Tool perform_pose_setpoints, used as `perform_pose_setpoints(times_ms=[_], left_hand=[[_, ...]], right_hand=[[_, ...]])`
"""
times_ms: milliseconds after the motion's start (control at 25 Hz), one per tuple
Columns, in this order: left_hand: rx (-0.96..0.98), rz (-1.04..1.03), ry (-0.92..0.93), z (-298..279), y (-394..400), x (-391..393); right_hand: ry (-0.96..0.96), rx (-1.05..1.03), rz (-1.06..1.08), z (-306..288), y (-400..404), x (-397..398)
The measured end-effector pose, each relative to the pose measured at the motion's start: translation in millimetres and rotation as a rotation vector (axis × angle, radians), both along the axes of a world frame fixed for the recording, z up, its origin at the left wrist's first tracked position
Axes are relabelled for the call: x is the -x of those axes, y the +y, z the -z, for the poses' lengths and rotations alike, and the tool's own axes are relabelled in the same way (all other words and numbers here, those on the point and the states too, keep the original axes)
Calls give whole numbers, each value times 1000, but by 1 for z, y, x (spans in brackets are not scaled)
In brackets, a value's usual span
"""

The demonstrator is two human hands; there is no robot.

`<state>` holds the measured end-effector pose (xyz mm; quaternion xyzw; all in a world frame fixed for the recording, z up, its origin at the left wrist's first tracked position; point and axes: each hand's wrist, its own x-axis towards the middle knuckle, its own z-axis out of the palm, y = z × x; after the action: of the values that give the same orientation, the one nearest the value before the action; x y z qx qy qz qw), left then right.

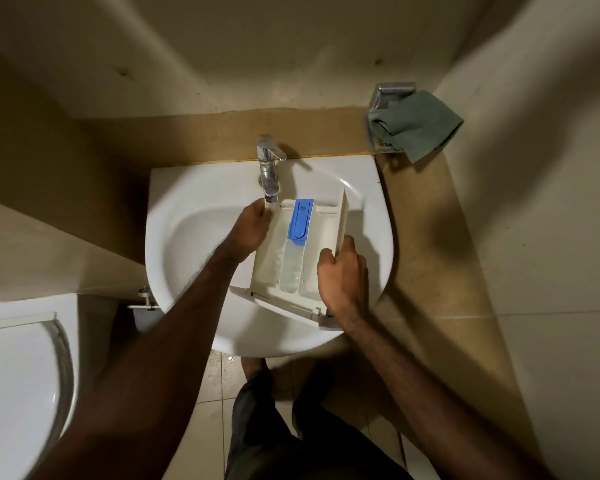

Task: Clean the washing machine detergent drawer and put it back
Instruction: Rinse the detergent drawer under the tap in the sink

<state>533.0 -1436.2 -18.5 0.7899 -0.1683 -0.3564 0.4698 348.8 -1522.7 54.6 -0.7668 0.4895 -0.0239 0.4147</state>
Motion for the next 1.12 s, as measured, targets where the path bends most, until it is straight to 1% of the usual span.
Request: perform_pose_setpoints(times_ms=[40, 80, 160, 240, 320, 400, 440, 520, 560, 600, 720, 800, 960, 1040, 1120], left_hand=[[61, 4, 61, 2, 4, 2], [77, -12, 29, 6, 5, 3], [-5, -103, -171, 9, 3, 7], [-90, -265, -369, 8, -4, 13], [-140, -349, -428, 4, -8, 14], [-146, -318, -405, 4, -7, 8], [-136, -273, -341, 5, -4, 3], [-78, -193, -151, 7, 4, -2], [-76, -167, -121, 8, 9, 0], [-109, -146, -161, 8, 12, 5], [-272, -174, -426, 15, 13, 18], [-311, -167, -473, 10, 12, 15], [-269, 77, -301, -5, 25, -4], [-248, 183, -166, -11, 42, -11], [-219, 236, -12, -16, 54, -15]], right_hand=[[-5, -8, -7, 1, -2, 1], [-12, -15, -21, 2, -4, 1], [-26, -20, -54, 3, -4, -1], [-43, -30, -78, 4, -1, -5], [-57, -39, -79, 5, 4, -7], [-66, -32, -73, 5, 7, -9], [-71, -29, -67, 6, 7, -10], [-76, -34, -54, 8, 5, -12], [-80, -38, -46, 10, 5, -13], [-80, -40, -34, 11, 4, -13], [-97, -79, -13, 17, 0, -14], [-121, -126, 11, 22, -6, -16], [-133, -168, 44, 32, -14, -22], [-133, -174, 53, 38, -15, -24], [-133, -178, 48, 42, -15, -27]])
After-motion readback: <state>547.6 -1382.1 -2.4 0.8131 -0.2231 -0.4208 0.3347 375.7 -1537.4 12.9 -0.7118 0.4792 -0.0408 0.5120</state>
